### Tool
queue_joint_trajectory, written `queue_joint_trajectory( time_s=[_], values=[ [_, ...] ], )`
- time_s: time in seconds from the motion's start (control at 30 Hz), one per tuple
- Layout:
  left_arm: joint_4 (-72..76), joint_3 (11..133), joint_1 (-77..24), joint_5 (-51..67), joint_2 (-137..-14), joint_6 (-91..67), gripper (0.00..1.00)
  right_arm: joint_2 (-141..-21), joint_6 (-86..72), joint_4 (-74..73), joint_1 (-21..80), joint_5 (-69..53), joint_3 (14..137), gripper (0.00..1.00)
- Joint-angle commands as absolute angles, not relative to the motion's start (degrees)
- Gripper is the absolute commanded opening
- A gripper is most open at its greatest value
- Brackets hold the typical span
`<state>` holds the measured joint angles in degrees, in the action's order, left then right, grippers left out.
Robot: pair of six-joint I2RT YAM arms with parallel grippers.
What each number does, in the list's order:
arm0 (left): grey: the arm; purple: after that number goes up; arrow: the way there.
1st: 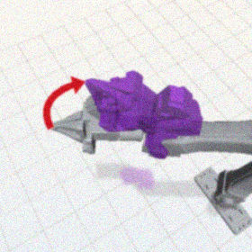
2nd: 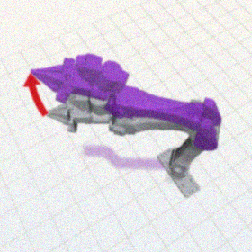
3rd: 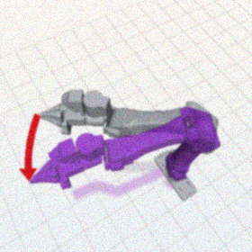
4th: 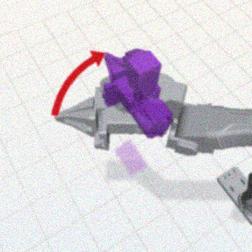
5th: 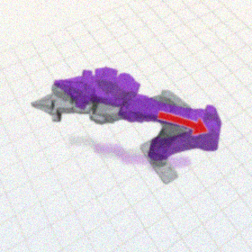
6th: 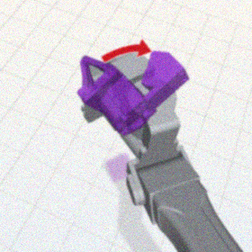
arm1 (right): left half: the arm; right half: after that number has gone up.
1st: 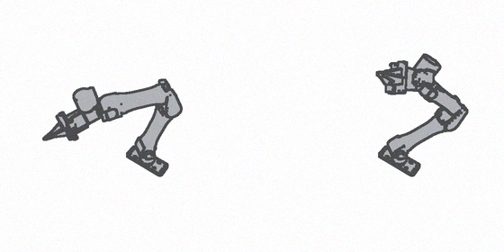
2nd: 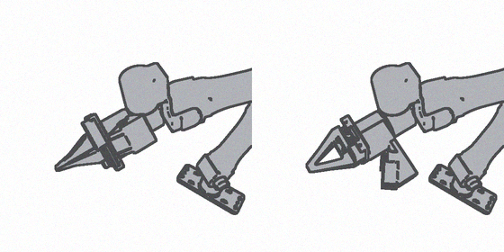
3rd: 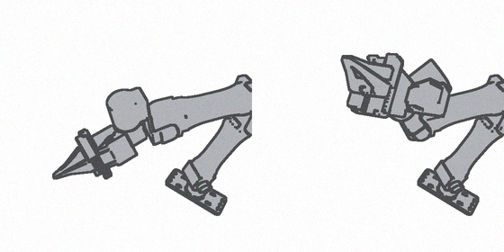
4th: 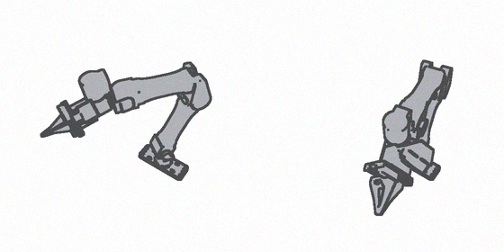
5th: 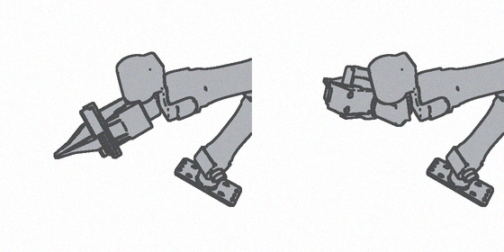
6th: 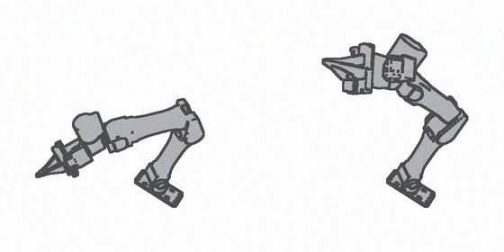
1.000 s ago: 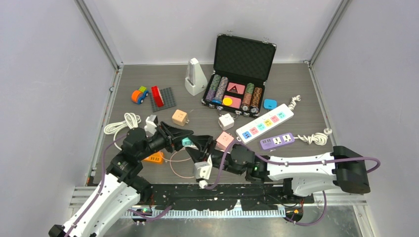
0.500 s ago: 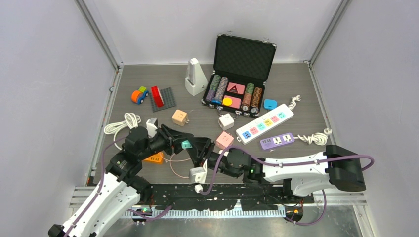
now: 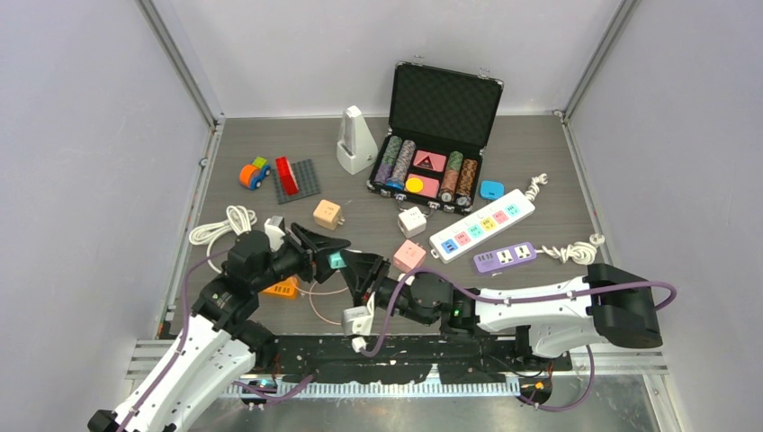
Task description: Insert the plug
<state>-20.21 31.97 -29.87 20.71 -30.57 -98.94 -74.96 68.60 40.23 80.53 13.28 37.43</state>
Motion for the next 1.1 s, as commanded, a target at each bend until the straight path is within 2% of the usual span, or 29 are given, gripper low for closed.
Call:
queue_joint_trajectory(
  time_s=[0.0, 0.07, 0.13, 0.17, 0.4, 0.67, 0.87, 1.07],
  values=[
    [-16.7, 33.19, -30.48, 24.04, -29.14, -98.4, 0.67, -75.81, 67.77, 40.75, 80.23, 15.24, 39.47, 0.06],
    [-18.97, 33.83, -30.48, 20.45, -28.42, -95.87, 0.86, -74.81, 65.93, 38.85, 80.29, 15.18, 39.97, 0.05],
    [-23.86, 35.15, -30.5, 14.76, -27.5, -92.42, 0.97, -73.23, 63.1, 35.39, 80.33, 14.6, 40.84, 0.05],
    [-26.13, 35.53, -30.38, 11.93, -26.98, -90.86, 0.99, -72.65, 60.62, 32.89, 80.33, 14.15, 41.39, 0.05],
    [-34.35, 35.13, -26.88, -5.57, -22.46, -79.87, 1.0, -67.57, 42.66, 14.8, 78.05, 10.39, 47.89, 0.05],
    [-43.53, 37.6, -26.81, -24.64, -16.55, -65.25, 0.98, -71.85, 27.53, 7.25, 69.11, 1.9, 54.59, 0.05],
    [-41.13, 40.69, -26.81, -26.88, -12.58, -50.61, 0.98, -82.29, 26.03, -0.32, 64.96, -5.6, 62.95, 0.05],
    [-40.85, 43.07, -26.81, -26.7, -11.25, -43.12, 0.99, -91.95, 28.21, -3.9, 62.73, -11.07, 69.46, 0.05]
  ],
)
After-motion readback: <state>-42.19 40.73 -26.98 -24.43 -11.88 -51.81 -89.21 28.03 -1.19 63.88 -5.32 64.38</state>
